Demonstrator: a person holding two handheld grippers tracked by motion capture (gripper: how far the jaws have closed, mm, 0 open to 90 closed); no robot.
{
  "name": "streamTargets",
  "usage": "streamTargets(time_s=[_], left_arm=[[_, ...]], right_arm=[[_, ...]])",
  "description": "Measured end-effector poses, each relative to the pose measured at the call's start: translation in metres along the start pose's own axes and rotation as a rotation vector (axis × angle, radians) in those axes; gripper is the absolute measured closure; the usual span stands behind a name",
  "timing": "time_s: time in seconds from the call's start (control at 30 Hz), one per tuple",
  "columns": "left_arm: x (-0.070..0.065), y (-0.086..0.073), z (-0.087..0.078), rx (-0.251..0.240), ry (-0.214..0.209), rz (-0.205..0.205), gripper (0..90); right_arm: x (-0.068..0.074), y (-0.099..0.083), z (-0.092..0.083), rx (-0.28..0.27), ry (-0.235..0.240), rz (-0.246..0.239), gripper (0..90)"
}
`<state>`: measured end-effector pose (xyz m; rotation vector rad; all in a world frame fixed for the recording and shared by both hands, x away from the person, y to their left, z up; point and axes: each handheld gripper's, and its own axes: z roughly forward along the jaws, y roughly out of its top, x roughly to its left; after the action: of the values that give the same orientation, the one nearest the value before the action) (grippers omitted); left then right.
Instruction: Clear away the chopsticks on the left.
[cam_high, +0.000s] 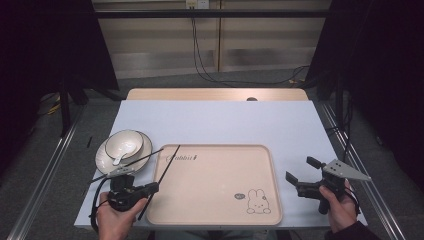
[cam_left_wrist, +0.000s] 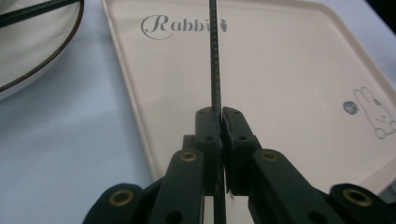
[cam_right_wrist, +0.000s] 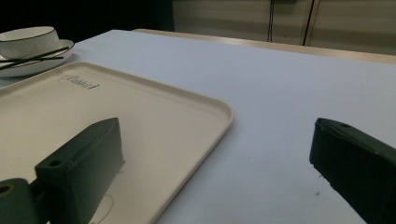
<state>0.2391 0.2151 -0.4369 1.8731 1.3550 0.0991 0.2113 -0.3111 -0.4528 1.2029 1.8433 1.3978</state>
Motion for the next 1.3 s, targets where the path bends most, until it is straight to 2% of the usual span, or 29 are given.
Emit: streamTargets(time_s=[0.07, 0.1, 0.13, 0.17, 0.4, 0.43, 0.5, 0.57, 0.6, 0.63, 0.67, 0.73, 0.83, 1.13, 1.3], left_arm=[[-0.004, 0.001, 0.006, 0.006, 0.017, 0.001, 86.1], [-0.006, 0.001, 0.009, 0.018, 0.013, -0.01, 86.1], [-0.008, 0.0, 0.013, 0.021, 0.035, -0.028, 86.1], [-0.008, 0.0, 0.016, 0.027, 0.039, -0.033, 86.1], [-0.001, -0.002, 0.029, 0.043, 0.103, -0.084, 86.1], [0.0, -0.001, 0.03, 0.052, 0.098, -0.091, 86.1], [0.002, -0.001, 0.031, 0.058, 0.122, -0.082, 86.1], [0.003, -0.001, 0.033, 0.058, 0.12, -0.092, 86.0], [0.003, -0.001, 0.034, 0.066, 0.139, -0.085, 86.0], [0.004, -0.001, 0.035, 0.082, 0.136, -0.085, 86.0], [0.005, -0.002, 0.037, 0.073, 0.132, -0.097, 85.9], [0.004, -0.001, 0.037, 0.083, 0.142, -0.078, 85.9], [0.001, -0.001, 0.038, 0.076, 0.155, -0.073, 85.7], [0.005, -0.001, 0.037, 0.074, 0.126, -0.083, 85.3], [0.005, -0.001, 0.038, 0.064, 0.107, -0.088, 81.6]], right_arm=[[0.0, 0.0, 0.0, -0.001, -0.003, -0.001, 2.4], [0.0, 0.0, 0.0, 0.001, -0.002, 0.002, 2.4], [0.0, 0.0, 0.0, 0.001, -0.001, 0.0, 2.4], [0.0, 0.0, 0.0, 0.0, 0.0, -0.002, 2.4], [0.0, 0.0, 0.0, 0.001, 0.001, -0.002, 2.4], [0.0, 0.0, 0.0, 0.001, 0.001, -0.003, 2.4], [0.0, 0.0, 0.0, 0.001, 0.001, 0.0, 2.4], [0.0, 0.0, 0.0, 0.001, 0.001, -0.002, 2.4], [0.0, 0.0, 0.0, 0.001, 0.002, -0.001, 2.4], [0.0, 0.0, 0.0, 0.002, 0.001, -0.003, 2.4], [0.0, 0.0, 0.0, 0.001, 0.002, -0.002, 2.4], [0.0, 0.0, 0.0, 0.0, 0.003, -0.003, 2.4], [0.0, 0.0, 0.0, 0.002, 0.002, -0.008, 2.4], [0.0, 0.0, 0.0, 0.001, 0.001, -0.008, 2.4], [0.001, 0.0, 0.0, 0.0, 0.002, -0.008, 2.5]])
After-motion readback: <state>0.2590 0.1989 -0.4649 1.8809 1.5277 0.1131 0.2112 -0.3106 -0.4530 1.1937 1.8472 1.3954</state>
